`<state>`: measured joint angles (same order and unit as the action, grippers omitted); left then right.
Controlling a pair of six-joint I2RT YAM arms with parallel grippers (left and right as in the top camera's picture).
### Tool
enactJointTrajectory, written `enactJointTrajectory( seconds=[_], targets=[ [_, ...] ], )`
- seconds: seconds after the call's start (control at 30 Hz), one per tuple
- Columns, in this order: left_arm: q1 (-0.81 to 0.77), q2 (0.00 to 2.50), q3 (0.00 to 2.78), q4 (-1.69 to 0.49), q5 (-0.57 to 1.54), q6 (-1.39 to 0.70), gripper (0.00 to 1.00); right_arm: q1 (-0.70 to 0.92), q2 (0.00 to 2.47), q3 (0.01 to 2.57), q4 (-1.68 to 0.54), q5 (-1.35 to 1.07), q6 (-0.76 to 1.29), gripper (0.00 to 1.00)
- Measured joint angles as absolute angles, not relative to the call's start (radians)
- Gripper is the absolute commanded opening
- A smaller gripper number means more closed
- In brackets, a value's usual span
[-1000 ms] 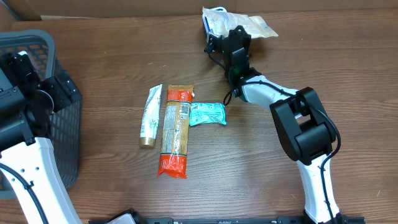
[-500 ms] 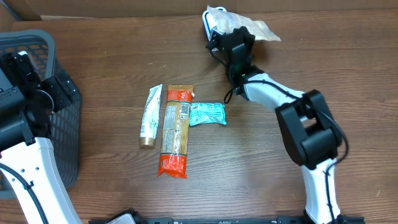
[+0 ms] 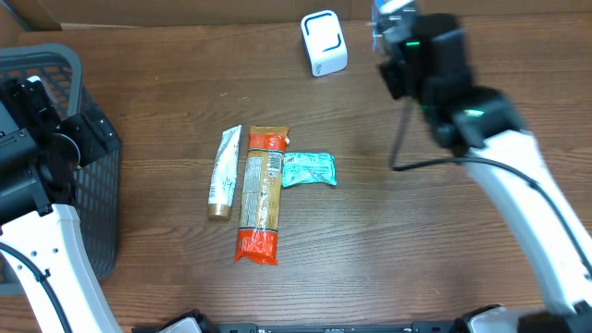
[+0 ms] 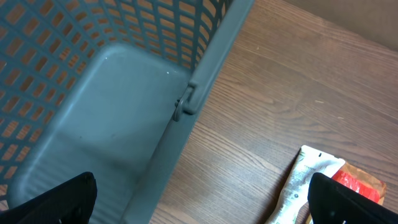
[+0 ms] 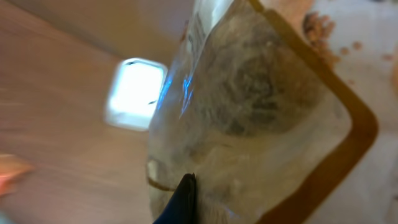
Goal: Scan the item barcode
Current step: 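Move the bread bag right and lay it on the table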
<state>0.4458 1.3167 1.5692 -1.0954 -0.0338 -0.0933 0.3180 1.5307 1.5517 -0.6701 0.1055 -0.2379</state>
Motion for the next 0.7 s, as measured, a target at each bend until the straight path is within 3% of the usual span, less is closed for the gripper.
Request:
enactJointTrajectory(
  seconds=[0.2,0.33,0.47,0.7],
  targets=[
    [0.446,1.317,1.569,-1.096,-0.034,-0.093,1.00,-0.001,1.514,1.542,-0.884,-0.318,0.026,0.04],
    [0.446,1.317,1.569,-1.095,-0.034,-0.093,1.00,-0.181,1.531,1.475,-0.879,-0.488,0.087,0.04],
    [0.446,1.317,1.569,-1.096,-0.034,-0.093,1.00,-0.305,1.586,1.329,-0.776,-0.603,0.117,0.04],
    [0.446,1.317,1.569,-1.096,-0.034,-0.093,1.00,-0.367,1.709,1.069,-0.473,-0.662,0.181,0.04]
  ],
)
